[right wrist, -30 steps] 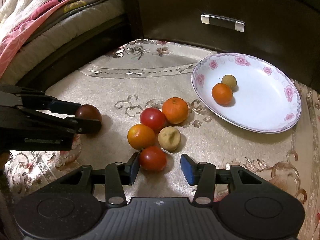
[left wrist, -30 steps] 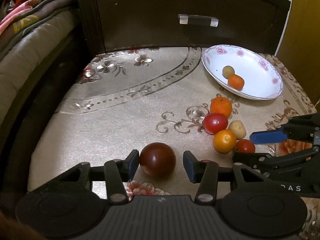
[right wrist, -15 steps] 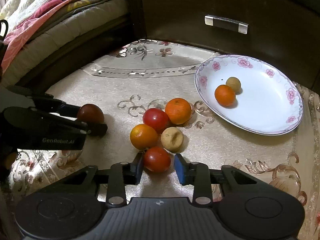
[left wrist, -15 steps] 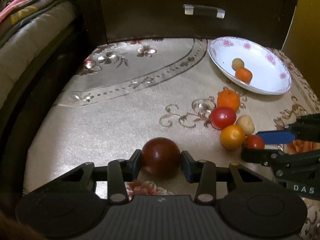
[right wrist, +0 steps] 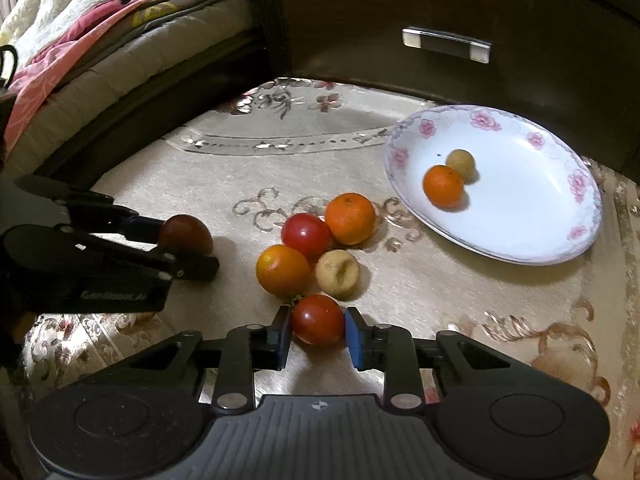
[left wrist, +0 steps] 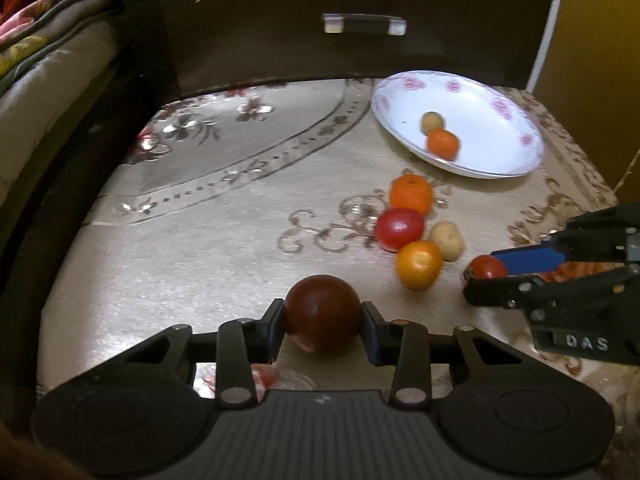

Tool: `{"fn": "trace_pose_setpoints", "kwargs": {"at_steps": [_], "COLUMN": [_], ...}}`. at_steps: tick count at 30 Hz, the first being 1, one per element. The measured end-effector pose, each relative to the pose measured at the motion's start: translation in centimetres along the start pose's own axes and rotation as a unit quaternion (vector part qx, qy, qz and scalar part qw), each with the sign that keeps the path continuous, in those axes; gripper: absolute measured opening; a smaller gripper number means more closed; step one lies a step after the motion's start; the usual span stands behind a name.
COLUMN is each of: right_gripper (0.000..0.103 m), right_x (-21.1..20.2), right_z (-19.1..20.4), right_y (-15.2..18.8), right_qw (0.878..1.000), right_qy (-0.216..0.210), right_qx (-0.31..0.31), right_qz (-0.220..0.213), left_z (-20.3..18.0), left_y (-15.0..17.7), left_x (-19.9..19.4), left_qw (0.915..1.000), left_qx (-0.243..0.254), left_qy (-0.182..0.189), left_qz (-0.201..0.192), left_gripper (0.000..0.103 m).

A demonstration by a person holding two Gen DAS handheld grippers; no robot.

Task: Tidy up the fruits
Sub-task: 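Grasp the large dark red fruit with the left tool while the right tool grasps a red tomato, then carry the dark red fruit and tomato into the white bowl and open both tools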

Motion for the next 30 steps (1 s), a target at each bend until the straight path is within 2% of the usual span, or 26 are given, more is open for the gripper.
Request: {"fn": "trace_pose_setpoints", "kwargs": {"at_steps": [7,16,24,30], "right_gripper": [0.022,0.024,0.025,0.025], "right_x": [-0.6,-0.2,-0.3,-0.4], "right_z": [-0.4,-0.3,-0.2,-0.2], "right_y": [0.8,0.8,0.9,1.0], "right_qw": [1.000,1.000,1.000,1.000], "right_qy": [0.009,0.004,0.002,0.000], "right_qx": [-0.008,-0.008,-0.009,-0.009], "right_qz": [0.007,0.007,0.009,0.011], "left_z": [-1.6,-2.0,-2.2,-2.0], "left_y": [1.1,1.3,1.5,1.5], "left_x": [0.1,0.5,0.6,0.5], "left_qw": [0.9995,0.9993,0.9991,0.9993], "left_qx": [0.014,0.024,0.026,0.019], "left_qy": [0.023,0.022,0.024,0.026], "left_qz": [0.018,0.019,0.021,0.018], "left_gripper": [0.047,0.047,0.052,0.050]}}
Point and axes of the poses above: each gripper's, at about its wrist camera, not at the fingertips, and x roughly the way its jaws point, z to its left, y to its underside, the point moved 9 cm from there along x, roughly the way its jaws point, and after that the axes turned 2 degrees about -x, right-handed, at the moved point
